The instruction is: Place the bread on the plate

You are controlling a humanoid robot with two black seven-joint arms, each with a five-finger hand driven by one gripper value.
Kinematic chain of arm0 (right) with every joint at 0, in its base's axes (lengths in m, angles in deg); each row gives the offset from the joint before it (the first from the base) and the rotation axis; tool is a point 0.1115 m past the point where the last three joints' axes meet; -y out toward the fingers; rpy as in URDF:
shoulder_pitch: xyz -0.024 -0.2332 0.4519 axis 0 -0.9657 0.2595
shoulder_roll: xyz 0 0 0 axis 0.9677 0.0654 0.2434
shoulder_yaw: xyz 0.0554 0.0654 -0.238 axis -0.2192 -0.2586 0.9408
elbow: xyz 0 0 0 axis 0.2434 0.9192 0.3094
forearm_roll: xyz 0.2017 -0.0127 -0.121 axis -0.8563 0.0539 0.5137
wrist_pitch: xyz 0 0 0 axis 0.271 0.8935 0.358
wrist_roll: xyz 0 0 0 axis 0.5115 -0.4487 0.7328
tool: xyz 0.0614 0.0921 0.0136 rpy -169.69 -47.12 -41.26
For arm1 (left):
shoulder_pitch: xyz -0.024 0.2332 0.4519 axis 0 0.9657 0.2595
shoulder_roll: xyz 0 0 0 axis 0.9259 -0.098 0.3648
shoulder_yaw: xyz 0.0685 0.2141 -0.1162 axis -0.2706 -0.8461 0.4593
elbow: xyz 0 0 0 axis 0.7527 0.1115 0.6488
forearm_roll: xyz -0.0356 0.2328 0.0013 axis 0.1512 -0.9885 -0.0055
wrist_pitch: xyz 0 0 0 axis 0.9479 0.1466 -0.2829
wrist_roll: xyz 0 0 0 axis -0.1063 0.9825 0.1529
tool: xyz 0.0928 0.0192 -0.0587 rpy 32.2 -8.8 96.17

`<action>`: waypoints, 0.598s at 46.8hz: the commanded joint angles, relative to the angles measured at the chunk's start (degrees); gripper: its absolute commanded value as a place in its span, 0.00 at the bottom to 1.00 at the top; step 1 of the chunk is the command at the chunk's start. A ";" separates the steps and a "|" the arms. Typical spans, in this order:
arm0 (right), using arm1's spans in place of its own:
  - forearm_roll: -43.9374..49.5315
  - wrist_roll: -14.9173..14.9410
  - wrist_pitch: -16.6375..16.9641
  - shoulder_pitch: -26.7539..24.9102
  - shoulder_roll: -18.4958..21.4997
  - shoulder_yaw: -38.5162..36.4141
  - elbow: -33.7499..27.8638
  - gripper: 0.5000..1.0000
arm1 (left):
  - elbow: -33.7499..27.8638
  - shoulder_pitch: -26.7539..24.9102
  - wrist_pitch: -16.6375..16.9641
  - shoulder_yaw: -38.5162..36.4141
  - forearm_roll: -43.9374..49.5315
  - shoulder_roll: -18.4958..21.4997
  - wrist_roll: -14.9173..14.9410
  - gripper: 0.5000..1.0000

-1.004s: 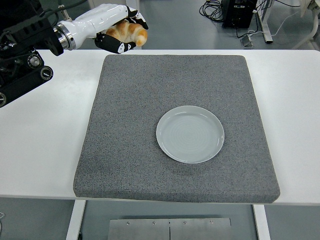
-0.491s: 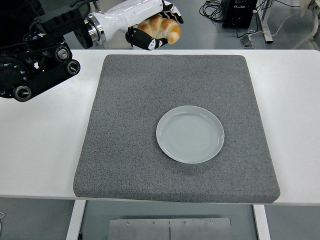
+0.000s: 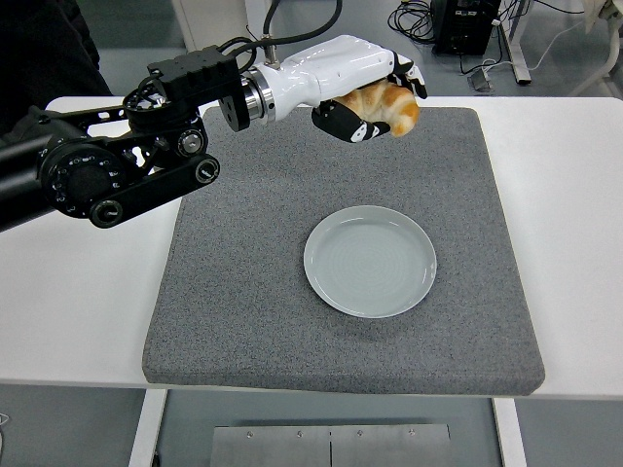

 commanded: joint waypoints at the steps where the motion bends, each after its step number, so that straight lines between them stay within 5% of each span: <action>1: 0.00 0.00 0.00 -0.08 0.00 0.00 0.09 1.00 | -1.02 1.12 0.17 -0.11 -1.44 -0.95 0.24 0.23; 16: 0.00 0.00 0.00 -0.08 0.00 0.00 0.00 1.00 | -1.28 5.61 1.49 -0.73 -8.30 -4.38 0.95 0.23; 28: 0.00 0.00 0.00 0.01 0.00 0.00 0.00 1.00 | -1.19 9.30 5.62 -2.39 -11.47 -4.47 0.95 0.23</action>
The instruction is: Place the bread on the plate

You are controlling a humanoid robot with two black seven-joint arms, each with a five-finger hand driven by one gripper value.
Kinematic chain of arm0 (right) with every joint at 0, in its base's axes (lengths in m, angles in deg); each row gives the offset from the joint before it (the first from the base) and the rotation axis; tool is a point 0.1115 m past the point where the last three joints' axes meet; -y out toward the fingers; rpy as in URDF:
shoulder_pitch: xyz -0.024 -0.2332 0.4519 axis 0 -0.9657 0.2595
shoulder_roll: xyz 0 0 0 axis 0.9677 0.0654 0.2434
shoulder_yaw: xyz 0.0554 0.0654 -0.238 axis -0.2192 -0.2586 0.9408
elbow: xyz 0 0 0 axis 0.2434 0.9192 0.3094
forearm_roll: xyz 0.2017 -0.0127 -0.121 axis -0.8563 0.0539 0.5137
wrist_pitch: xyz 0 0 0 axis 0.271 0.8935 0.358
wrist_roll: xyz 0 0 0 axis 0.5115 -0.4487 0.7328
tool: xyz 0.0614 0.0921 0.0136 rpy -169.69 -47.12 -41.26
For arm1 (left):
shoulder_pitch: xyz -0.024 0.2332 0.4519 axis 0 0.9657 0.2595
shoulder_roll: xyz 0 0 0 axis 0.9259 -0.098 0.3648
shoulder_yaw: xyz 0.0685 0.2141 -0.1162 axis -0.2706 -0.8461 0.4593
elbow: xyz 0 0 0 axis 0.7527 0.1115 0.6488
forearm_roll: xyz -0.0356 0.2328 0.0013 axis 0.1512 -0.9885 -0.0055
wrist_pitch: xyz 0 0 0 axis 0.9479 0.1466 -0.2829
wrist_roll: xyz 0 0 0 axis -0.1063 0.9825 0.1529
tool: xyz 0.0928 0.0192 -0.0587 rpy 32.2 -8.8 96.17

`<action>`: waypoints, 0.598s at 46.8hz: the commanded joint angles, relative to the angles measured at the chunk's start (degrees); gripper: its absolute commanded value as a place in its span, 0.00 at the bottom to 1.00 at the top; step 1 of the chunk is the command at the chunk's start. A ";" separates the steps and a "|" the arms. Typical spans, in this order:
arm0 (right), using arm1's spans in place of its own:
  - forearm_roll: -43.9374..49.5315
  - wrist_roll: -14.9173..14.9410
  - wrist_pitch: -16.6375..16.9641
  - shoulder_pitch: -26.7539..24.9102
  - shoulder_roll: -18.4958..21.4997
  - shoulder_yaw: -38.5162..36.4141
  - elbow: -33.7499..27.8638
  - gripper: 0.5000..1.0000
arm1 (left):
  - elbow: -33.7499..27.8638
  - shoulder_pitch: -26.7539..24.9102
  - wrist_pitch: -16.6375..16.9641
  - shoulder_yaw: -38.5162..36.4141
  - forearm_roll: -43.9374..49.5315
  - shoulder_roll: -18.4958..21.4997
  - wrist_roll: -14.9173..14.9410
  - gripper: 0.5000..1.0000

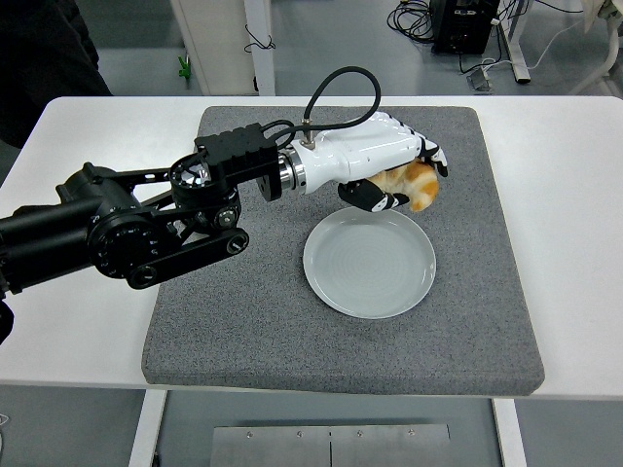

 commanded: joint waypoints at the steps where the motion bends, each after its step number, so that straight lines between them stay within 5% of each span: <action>1: 0.00 0.00 0.00 -0.05 0.00 0.00 0.09 1.00 | 0.00 0.50 1.34 -1.62 -0.13 0.08 -0.09 0.23; 11: 0.00 0.00 0.00 -0.05 0.00 0.00 0.00 1.00 | 0.00 1.38 8.11 -7.87 0.05 0.44 -0.09 0.23; 28: 0.00 0.00 0.00 0.04 0.00 0.00 0.00 1.00 | 0.53 4.54 10.04 -9.36 0.31 0.17 -0.09 0.23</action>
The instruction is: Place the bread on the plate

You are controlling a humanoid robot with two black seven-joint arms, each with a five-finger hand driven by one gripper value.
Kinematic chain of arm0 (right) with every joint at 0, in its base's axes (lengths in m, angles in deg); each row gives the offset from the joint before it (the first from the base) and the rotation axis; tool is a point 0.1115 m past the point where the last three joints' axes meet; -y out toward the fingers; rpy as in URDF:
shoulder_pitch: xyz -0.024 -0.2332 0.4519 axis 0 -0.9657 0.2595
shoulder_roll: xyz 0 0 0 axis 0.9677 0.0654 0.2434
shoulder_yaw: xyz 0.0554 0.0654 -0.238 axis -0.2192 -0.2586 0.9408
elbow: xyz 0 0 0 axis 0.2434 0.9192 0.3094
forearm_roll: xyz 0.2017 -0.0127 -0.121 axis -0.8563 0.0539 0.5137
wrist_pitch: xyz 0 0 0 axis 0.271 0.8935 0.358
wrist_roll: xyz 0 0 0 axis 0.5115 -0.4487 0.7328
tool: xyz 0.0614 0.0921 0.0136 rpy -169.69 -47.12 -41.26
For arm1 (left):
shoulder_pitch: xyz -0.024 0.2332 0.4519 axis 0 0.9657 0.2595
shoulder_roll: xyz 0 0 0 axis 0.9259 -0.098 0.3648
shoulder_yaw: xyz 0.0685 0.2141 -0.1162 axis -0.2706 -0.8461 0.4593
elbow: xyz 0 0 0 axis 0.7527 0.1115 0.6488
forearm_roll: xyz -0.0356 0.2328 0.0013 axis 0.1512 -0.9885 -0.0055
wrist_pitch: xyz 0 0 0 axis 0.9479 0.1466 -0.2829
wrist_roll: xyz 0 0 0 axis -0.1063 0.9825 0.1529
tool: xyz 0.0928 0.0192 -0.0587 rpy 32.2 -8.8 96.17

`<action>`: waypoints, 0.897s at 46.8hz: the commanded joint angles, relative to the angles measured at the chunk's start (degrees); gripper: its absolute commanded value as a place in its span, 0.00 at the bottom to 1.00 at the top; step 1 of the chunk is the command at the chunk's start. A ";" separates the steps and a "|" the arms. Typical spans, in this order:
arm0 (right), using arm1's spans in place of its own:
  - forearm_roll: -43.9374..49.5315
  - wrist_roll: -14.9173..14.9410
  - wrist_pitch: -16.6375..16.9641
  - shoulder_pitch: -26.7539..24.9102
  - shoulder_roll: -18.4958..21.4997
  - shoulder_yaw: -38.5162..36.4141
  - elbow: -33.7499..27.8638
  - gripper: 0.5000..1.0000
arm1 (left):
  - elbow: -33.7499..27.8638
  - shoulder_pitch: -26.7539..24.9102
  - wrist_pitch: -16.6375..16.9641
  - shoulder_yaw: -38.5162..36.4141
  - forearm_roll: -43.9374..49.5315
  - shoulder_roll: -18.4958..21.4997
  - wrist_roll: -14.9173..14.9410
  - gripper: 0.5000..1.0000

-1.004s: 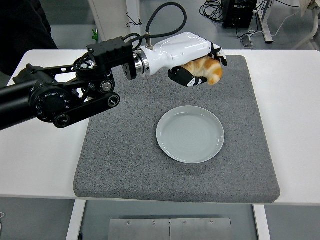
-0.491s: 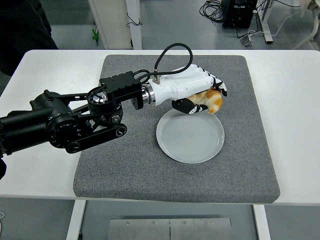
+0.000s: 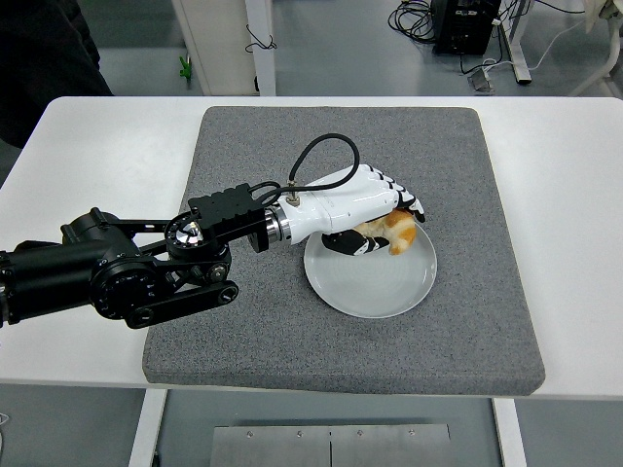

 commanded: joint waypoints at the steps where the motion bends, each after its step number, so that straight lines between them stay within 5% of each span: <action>1: 0.00 0.01 0.00 0.03 0.00 0.00 -0.01 1.00 | 0.26 0.93 0.01 0.01 -0.15 -0.12 0.00 0.23; 42: 0.00 0.01 0.00 -0.06 0.00 0.00 -0.01 1.00 | 2.81 3.75 1.94 -2.45 -0.15 -1.18 -0.17 0.23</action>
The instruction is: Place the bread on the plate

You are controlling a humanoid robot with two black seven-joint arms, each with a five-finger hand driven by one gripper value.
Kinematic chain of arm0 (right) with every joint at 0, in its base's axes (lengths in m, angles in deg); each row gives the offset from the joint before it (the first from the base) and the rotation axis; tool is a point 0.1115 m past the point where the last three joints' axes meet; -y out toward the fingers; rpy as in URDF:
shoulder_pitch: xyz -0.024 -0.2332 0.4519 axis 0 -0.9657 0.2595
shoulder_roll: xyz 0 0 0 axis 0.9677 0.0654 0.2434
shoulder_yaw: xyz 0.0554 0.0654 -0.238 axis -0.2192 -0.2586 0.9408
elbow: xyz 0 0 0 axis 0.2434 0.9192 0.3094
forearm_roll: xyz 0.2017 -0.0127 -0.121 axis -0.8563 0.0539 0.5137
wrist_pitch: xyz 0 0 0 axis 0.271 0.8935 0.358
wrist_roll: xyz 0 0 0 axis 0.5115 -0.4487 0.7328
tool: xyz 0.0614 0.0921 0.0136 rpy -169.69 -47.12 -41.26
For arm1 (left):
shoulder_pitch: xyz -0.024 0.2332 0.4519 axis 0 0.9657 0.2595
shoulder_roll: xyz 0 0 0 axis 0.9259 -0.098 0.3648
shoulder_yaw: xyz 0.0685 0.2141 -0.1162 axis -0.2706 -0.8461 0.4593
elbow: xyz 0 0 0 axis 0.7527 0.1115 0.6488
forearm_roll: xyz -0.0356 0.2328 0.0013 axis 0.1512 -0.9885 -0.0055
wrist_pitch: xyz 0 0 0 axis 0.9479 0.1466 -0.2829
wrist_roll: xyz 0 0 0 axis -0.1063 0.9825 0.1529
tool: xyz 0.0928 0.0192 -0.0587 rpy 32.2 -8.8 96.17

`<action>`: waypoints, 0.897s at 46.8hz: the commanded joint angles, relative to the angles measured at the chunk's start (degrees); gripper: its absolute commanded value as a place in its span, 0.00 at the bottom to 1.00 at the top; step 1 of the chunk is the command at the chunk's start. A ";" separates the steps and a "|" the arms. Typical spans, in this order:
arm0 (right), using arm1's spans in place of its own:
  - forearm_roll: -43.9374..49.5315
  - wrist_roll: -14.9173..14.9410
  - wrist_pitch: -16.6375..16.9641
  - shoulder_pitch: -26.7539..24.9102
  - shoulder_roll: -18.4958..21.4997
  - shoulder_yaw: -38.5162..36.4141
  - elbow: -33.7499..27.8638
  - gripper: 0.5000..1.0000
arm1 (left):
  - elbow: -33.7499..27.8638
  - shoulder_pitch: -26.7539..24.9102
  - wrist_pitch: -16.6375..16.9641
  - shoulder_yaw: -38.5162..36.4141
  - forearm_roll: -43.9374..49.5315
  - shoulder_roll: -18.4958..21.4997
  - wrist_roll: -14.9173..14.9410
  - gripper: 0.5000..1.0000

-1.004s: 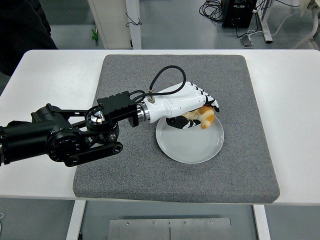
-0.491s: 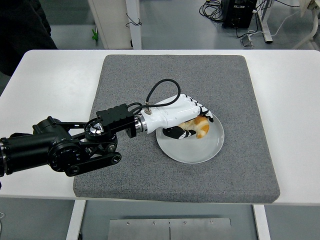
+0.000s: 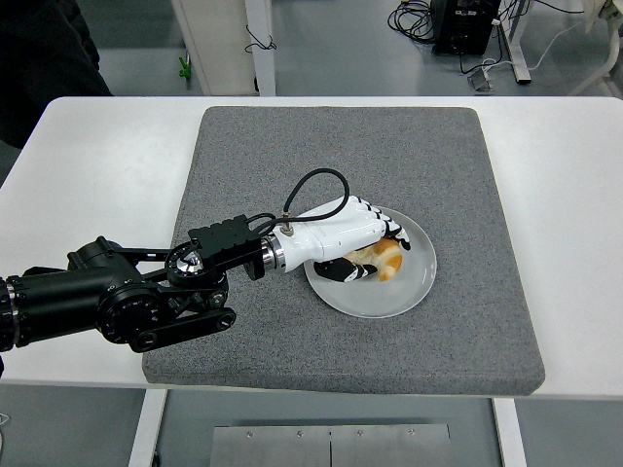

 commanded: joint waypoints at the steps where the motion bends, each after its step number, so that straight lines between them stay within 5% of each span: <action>1: 0.00 -0.01 0.00 -0.09 0.00 0.00 -0.01 1.00 | 0.13 0.00 0.03 0.00 -0.01 -0.09 -0.03 0.23; 42: 0.00 -0.01 0.00 0.00 0.00 0.00 0.00 1.00 | 4.79 2.20 1.18 0.00 0.26 -4.75 -0.03 0.26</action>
